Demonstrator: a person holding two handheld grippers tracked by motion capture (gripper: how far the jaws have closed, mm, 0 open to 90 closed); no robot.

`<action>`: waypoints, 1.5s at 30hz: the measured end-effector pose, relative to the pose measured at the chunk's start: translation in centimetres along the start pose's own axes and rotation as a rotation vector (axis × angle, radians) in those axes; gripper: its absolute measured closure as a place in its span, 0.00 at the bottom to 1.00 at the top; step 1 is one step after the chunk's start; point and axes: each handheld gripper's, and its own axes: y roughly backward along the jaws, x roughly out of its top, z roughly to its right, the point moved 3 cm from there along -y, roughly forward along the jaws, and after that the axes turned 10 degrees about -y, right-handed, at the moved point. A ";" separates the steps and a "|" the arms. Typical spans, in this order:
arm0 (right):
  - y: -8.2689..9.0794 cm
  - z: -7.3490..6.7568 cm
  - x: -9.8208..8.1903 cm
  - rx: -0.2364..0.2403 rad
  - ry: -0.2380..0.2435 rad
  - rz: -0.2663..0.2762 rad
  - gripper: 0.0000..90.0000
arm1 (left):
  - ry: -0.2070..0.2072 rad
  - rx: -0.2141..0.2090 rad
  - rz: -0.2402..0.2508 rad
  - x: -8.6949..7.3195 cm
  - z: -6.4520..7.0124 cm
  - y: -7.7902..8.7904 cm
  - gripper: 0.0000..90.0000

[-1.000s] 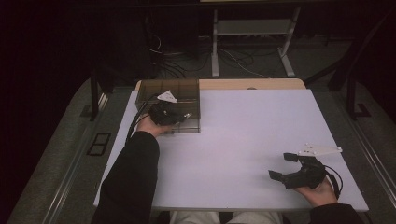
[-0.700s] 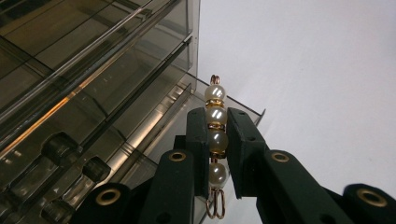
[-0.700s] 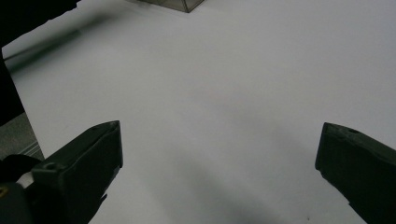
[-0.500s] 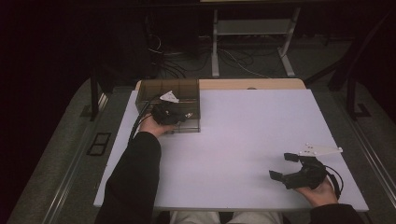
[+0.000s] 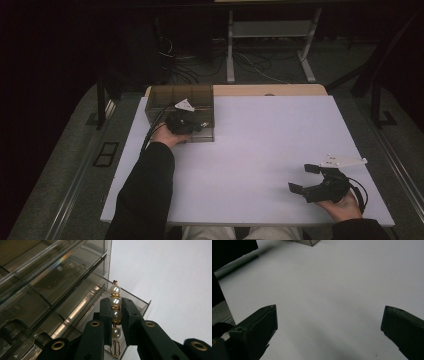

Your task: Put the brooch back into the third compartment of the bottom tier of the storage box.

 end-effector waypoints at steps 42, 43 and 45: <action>-0.1 0.0 -0.1 -0.001 0.001 -0.005 0.00 | 0.052 -0.042 -0.047 -0.9 -0.1 -1.8 0.80; -0.1 0.0 -0.1 -0.001 0.002 -0.004 0.00 | 0.053 -0.045 -0.045 -0.8 -0.1 -1.8 0.80; -0.1 0.0 -0.1 0.000 0.002 -0.003 0.00 | 0.049 -0.046 -0.048 -0.8 -0.1 -1.6 0.79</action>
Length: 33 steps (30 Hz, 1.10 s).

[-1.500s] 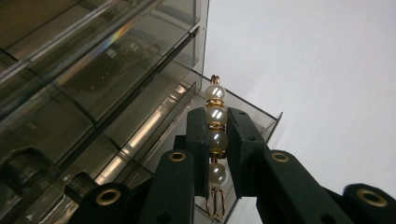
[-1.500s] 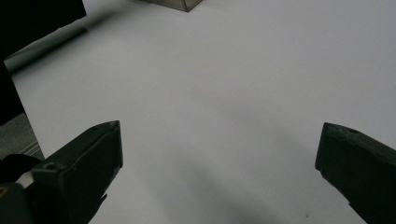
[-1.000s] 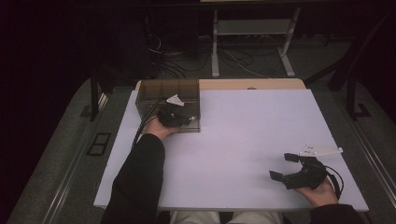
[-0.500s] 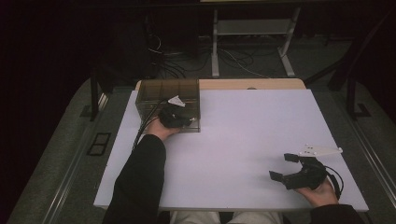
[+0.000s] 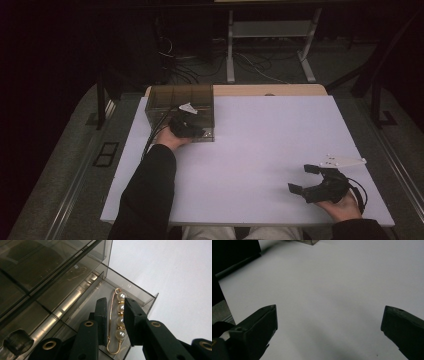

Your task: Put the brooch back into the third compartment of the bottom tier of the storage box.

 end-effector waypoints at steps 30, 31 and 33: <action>0.1 -0.1 0.1 0.002 -0.003 0.009 0.00 | 0.003 -0.078 0.070 1.4 2.0 2.8 0.33; 0.2 -0.1 0.1 0.002 -0.001 0.010 0.00 | 0.010 -0.080 0.078 1.4 2.1 3.0 0.31; 0.2 -0.2 0.1 0.002 -0.003 0.009 0.00 | 0.022 -0.084 0.091 1.4 2.3 3.3 0.27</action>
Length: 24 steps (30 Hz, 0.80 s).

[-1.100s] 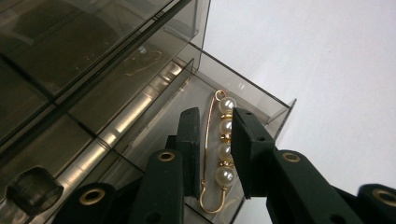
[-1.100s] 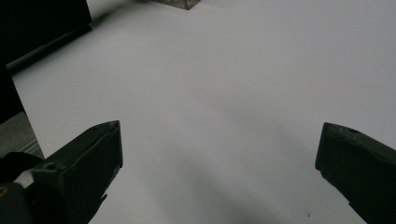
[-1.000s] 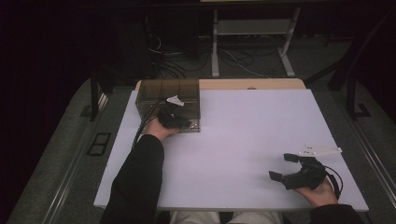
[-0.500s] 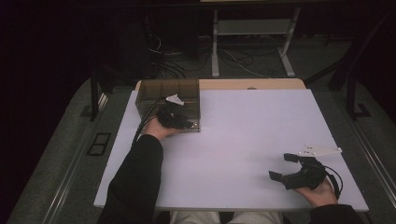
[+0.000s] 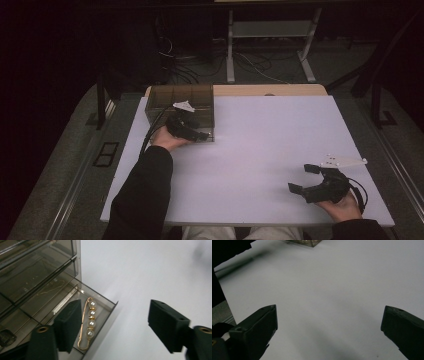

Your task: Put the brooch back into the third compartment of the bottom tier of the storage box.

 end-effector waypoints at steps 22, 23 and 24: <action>0.1 -0.2 0.0 0.004 0.006 0.003 0.00 | 0.005 0.040 0.024 0.3 3.5 2.2 0.00; 0.1 -0.2 0.0 0.003 0.004 0.002 0.00 | 0.005 0.044 0.023 0.3 3.7 2.3 0.00; 0.2 -0.2 0.0 0.002 0.003 0.002 0.00 | 0.004 0.050 0.027 0.3 3.8 2.3 0.00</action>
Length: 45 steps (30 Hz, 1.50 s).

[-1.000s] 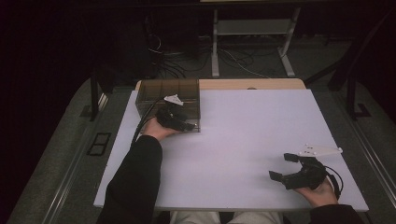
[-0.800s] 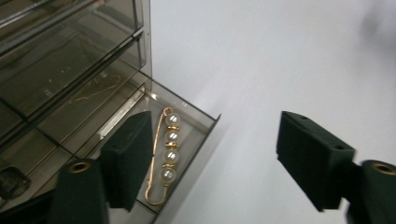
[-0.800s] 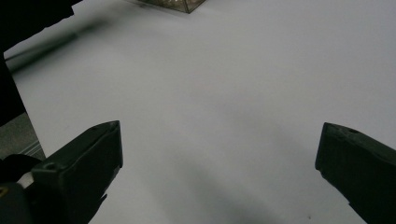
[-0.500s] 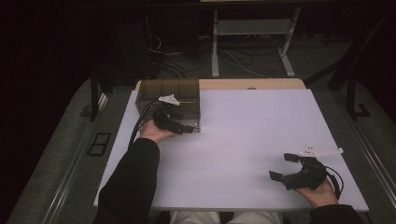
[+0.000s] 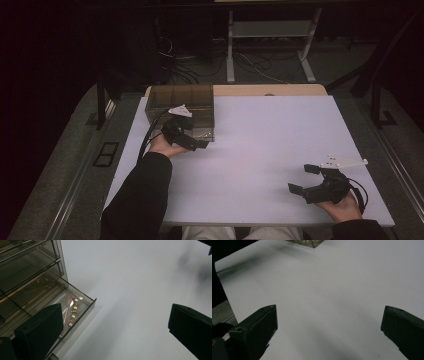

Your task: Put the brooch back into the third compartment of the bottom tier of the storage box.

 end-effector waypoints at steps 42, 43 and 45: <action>0.0 -0.2 0.0 -0.001 0.004 0.001 0.00 | -0.026 0.077 0.157 -4.1 6.5 3.8 0.00; 0.0 -0.2 0.0 -0.001 0.003 0.001 0.00 | -0.023 0.077 0.161 -4.1 6.6 3.8 0.00; 0.0 -0.3 0.0 -0.001 0.003 0.000 0.00 | -0.025 0.075 0.169 -4.3 6.9 3.9 0.00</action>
